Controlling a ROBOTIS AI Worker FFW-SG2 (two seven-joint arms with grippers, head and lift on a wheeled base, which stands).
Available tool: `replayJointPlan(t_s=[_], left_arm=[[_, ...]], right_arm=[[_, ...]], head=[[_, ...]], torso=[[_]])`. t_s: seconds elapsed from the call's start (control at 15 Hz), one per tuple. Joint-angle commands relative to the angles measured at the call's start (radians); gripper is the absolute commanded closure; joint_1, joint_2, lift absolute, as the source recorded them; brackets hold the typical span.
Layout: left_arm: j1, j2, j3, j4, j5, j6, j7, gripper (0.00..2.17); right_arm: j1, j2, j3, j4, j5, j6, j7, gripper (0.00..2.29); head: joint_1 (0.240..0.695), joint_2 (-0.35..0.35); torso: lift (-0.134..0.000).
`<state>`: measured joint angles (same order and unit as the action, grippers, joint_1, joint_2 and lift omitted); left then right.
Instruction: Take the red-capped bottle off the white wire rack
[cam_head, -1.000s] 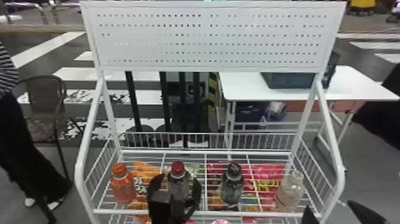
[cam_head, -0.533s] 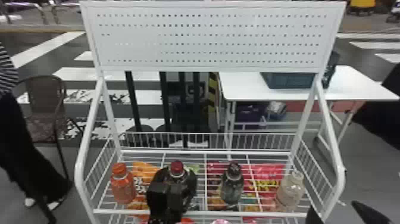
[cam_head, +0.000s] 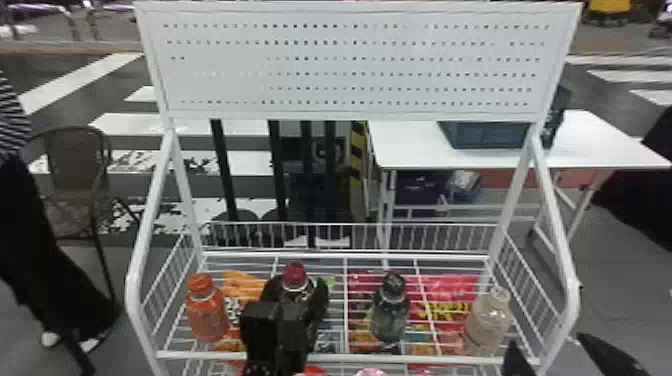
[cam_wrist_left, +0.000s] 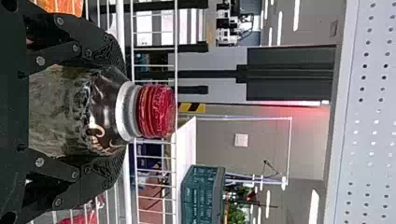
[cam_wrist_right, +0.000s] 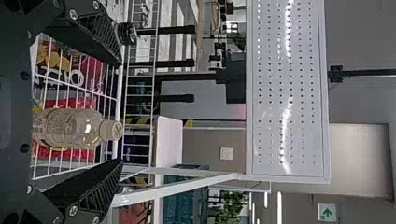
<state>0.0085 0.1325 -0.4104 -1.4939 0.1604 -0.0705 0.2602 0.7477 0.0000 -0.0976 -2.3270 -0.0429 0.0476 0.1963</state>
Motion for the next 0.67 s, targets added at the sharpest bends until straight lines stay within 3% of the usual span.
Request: replayJointPlan(t_s=[0.0, 0.33, 0.6], left_arm=[[0.065, 0.036, 0.027, -0.184, 0.001, 0.113, 0.002, 1.45], [0.28, 0.07, 0.165, -0.577, -0.025, 0.251, 0.022, 1.44], [0.416, 0.091, 0.306, -0.772, -0.018, 0.337, 0.019, 1.44]], right_arm=[[-0.014, 0.001, 0.007, 0.003, 0.006, 0.022, 0.0, 0.15], [-0.034, 0.001, 0.025, -0.002, 0.015, 0.053, 0.0, 0.15], [-0.033, 0.001, 0.036, -0.006, 0.028, 0.053, 0.0, 0.15]], head=[[0.499, 0.0], [0.499, 0.0], [0.499, 0.0]], torso=[[0.0], [0.0], [0.0]])
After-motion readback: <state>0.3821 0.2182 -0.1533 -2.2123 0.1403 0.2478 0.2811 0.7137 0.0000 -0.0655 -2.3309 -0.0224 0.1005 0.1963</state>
